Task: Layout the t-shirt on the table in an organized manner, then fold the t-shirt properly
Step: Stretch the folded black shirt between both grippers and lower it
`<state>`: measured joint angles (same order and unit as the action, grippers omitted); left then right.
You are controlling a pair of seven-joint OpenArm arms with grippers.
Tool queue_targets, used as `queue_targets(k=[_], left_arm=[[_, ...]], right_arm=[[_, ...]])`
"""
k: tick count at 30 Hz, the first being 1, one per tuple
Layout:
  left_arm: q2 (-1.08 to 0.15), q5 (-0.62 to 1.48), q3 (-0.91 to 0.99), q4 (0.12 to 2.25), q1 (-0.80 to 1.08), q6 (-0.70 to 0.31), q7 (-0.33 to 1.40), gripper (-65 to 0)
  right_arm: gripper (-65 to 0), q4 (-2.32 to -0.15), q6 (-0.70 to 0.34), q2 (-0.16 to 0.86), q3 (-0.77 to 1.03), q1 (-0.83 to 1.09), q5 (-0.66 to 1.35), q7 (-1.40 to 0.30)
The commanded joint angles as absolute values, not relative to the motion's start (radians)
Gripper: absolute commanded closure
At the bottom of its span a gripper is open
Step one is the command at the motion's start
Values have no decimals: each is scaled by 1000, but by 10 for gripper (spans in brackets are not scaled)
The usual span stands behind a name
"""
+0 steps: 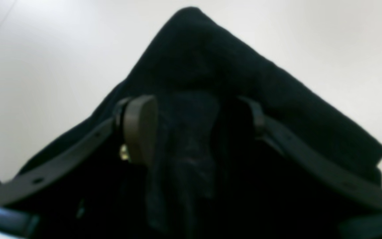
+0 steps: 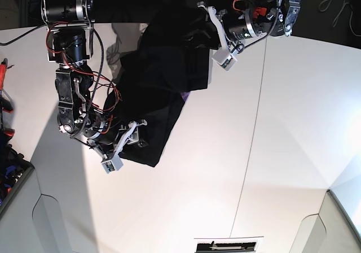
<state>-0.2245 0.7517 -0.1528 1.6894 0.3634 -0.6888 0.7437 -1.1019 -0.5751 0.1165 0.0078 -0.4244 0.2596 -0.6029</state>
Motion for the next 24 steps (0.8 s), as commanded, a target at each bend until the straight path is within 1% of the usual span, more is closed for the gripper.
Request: queue_targets(k=[1, 4, 7, 11, 14, 17, 21, 24], left_arm=[[-228, 736, -155, 1675, 347, -698, 738, -215], [-231, 688, -156, 1566, 270, -698, 738, -215], [-239, 670, -156, 1460, 181, -698, 757, -215], [-270, 667, -156, 1382, 73, -698, 761, -215], [-269, 649, -156, 1355, -6, -698, 765, -215], [-269, 645, -156, 1316, -87, -698, 765, -215], [-270, 652, -156, 1282, -155, -698, 776, -215], [-310, 776, -156, 1290, -186, -698, 807, -216]], right_arm=[[0, -1115, -575, 122, 9, -451, 263, -580], [0, -1115, -575, 136, 9, -450, 243, -592], [0, -1115, -572, 173, 9, -450, 255, -614], [0, -1115, -573, 231, 9, -444, 354, -670], [0, -1119, -573, 266, 9, -406, 421, -685], [0, -1144, -573, 271, 12, -348, 456, -682], [0, -1261, -573, 265, 13, -242, 490, -680], [0, -1340, -573, 263, 13, -201, 485, -678]])
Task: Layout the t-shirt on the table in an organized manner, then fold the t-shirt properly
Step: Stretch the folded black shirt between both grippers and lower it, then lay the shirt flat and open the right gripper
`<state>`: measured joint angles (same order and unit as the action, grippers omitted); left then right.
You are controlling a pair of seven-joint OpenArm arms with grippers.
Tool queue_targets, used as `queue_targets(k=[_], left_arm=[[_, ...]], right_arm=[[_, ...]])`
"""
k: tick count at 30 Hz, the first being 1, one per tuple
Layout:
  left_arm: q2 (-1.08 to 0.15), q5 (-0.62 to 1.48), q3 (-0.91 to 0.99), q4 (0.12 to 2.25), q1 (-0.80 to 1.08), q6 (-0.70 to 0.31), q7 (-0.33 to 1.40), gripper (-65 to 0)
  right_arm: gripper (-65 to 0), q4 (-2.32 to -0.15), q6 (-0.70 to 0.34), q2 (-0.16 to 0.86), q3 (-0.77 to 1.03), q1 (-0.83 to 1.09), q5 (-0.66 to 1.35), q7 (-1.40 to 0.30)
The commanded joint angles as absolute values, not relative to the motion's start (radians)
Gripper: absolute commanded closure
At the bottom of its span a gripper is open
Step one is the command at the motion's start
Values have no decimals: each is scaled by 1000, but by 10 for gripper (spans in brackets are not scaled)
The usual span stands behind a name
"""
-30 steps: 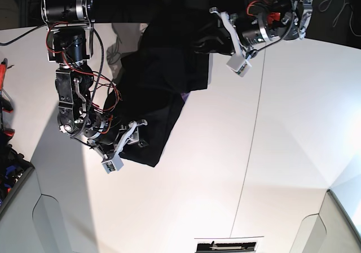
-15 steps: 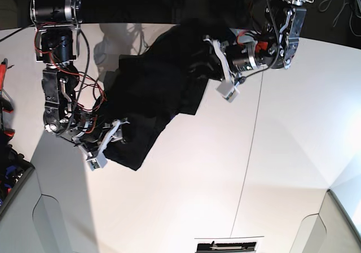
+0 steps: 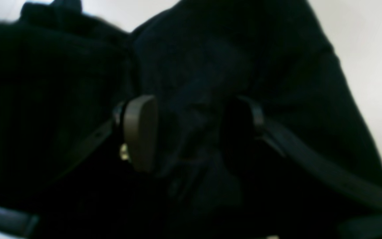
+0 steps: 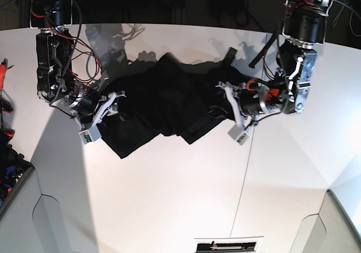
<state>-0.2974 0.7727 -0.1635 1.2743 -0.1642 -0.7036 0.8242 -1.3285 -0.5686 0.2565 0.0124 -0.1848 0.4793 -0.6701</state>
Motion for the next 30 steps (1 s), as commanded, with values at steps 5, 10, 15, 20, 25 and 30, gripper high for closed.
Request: queue_targets(k=[5, 10, 15, 20, 25, 30], left_arm=[[-440, 992, -112, 1381, -193, -698, 878, -353], [-496, 1151, 9, 1412, -176, -698, 986, -353], [-501, 1206, 202, 1412, -6, -698, 993, -353], [-447, 1278, 386, 1412, 170, -698, 1000, -373], [-334, 1181, 364, 1412, 194, -698, 976, -374], [-274, 1056, 349, 1412, 190, -698, 930, -374]], right_arm=[[0, -1367, -572, 263, 14, -189, 459, -677], [0, -1367, -572, 263, 14, -190, 460, -678], [0, -1367, -572, 263, 14, -191, 459, -678], [0, -1367, -572, 263, 14, -190, 459, -678], [0, -1367, -572, 263, 14, -190, 460, -678], [0, -1367, -572, 263, 14, -190, 461, -686]])
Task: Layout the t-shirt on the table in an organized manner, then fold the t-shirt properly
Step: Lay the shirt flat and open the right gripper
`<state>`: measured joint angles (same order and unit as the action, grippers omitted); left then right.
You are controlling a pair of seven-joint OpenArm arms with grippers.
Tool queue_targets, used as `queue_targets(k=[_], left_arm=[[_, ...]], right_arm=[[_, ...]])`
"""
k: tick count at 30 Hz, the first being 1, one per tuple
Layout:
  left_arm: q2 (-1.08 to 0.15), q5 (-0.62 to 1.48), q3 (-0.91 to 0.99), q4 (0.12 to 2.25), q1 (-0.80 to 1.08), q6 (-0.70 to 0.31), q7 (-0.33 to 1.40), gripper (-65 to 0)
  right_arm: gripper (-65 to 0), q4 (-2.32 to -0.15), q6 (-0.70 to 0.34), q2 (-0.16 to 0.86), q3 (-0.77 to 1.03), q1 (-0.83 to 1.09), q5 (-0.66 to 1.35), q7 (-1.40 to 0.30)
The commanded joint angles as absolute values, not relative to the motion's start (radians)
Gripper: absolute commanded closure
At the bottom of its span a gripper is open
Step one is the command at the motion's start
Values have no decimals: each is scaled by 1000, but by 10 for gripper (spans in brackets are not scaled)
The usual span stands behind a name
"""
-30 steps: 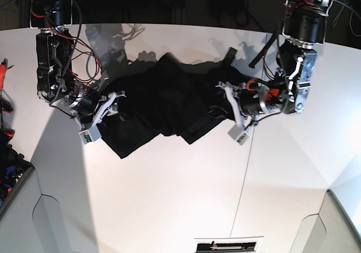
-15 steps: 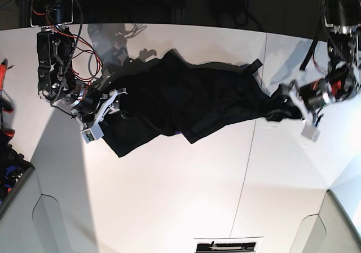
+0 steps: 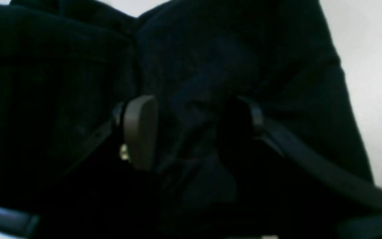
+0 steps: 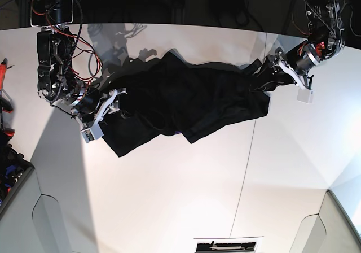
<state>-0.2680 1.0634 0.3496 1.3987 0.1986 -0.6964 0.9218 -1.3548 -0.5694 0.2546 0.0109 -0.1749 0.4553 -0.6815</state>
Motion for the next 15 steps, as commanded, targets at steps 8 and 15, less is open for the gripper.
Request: queue_targets(k=[8, 15], left_arm=[[-237, 946, 181, 1412, 107, -698, 885, -361], [-234, 763, 162, 1412, 47, -698, 786, 0]], right_arm=[[0, -1367, -572, 259, 14, -187, 479, -690], [0, -1367, -572, 196, 14, -188, 479, -689]])
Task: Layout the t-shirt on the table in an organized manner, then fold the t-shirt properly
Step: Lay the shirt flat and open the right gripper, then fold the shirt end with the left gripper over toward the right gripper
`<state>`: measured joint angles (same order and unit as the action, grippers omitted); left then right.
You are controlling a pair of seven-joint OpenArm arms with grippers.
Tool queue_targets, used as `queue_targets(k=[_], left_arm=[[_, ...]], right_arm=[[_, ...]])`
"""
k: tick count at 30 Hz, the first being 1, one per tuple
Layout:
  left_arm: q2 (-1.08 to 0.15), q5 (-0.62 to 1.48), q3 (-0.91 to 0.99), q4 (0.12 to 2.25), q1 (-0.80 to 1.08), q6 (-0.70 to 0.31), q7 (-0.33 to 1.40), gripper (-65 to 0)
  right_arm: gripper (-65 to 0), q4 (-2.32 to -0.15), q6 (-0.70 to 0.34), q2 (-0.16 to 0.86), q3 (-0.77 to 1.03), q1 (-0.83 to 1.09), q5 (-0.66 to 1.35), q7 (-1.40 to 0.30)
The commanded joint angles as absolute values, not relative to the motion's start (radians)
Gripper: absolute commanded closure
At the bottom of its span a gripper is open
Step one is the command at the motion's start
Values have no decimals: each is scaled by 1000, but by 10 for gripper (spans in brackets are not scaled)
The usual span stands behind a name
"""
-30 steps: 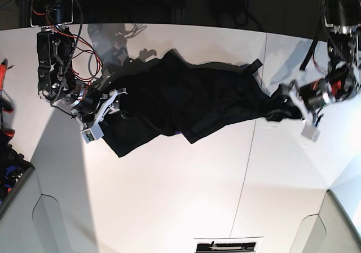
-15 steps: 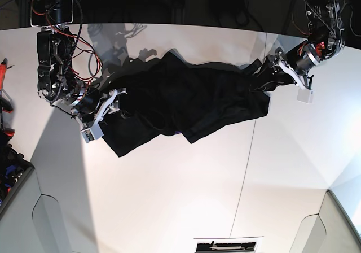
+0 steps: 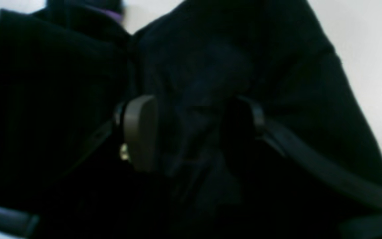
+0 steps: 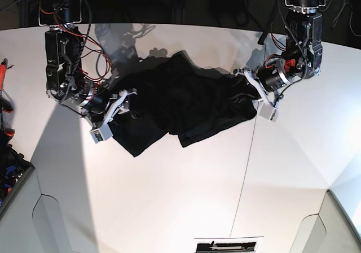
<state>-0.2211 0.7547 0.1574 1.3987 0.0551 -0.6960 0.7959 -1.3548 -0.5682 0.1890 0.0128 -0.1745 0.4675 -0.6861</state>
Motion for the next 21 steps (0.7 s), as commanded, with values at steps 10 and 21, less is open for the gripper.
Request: queue_targets(k=[10, 21], left_arm=[[-434, 882, 275, 1413, 40, -698, 869, 0], [-546, 971, 377, 1466, 39, -698, 913, 0]], right_arm=[[0, -1367, -572, 128, 59, -194, 479, -637], [0, -1605, -572, 72, 230, -192, 516, -706]])
